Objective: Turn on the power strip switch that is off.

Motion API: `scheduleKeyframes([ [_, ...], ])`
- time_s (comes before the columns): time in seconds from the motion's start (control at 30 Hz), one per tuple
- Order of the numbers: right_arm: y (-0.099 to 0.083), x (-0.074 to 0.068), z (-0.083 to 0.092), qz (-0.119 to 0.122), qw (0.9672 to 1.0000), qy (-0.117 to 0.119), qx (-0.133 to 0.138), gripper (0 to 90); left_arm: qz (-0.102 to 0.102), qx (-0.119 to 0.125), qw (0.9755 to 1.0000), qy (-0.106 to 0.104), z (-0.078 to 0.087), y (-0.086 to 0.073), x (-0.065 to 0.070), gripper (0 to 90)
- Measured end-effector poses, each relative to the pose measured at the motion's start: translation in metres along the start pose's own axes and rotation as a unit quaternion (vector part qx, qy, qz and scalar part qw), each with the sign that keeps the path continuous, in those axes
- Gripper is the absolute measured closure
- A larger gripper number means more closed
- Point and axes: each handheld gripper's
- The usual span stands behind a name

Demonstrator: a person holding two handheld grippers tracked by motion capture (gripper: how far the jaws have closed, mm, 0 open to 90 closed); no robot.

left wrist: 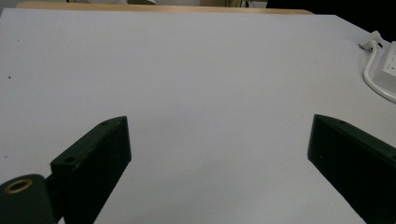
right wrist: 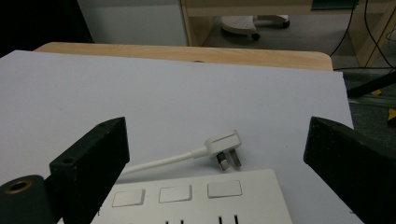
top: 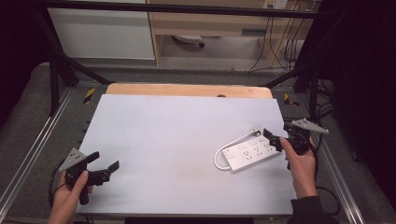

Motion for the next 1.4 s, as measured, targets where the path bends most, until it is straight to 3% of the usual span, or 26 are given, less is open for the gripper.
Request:
scheduleKeyframes([
  [0.33,0.004,0.004,-0.007,0.001,1.0000,-0.004,-0.003,10.3,0.000,-0.001,1.0000,0.001,0.000,0.000,0.000,6.2],
  [0.63,0.004,0.009,-0.010,-0.006,0.9999,-0.011,-0.004,5.2,0.000,-0.003,1.0000,0.001,0.000,-0.001,0.000,6.2],
  [1.0,0.003,0.013,-0.019,-0.010,0.9997,-0.015,-0.017,6.3,-0.001,-0.004,1.0000,0.002,-0.001,-0.001,0.000,6.2],
  [1.4,0.000,0.016,-0.026,-0.009,0.9994,-0.010,-0.032,23.7,-0.001,-0.005,1.0000,0.004,-0.001,-0.001,0.000,6.2],
])
Point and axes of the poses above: each handheld gripper's, and its own axes: z roughly backward along the jaws, y roughly out of its top, x roughly to its right, and after that the axes turned 11 degrees about y, right-handed
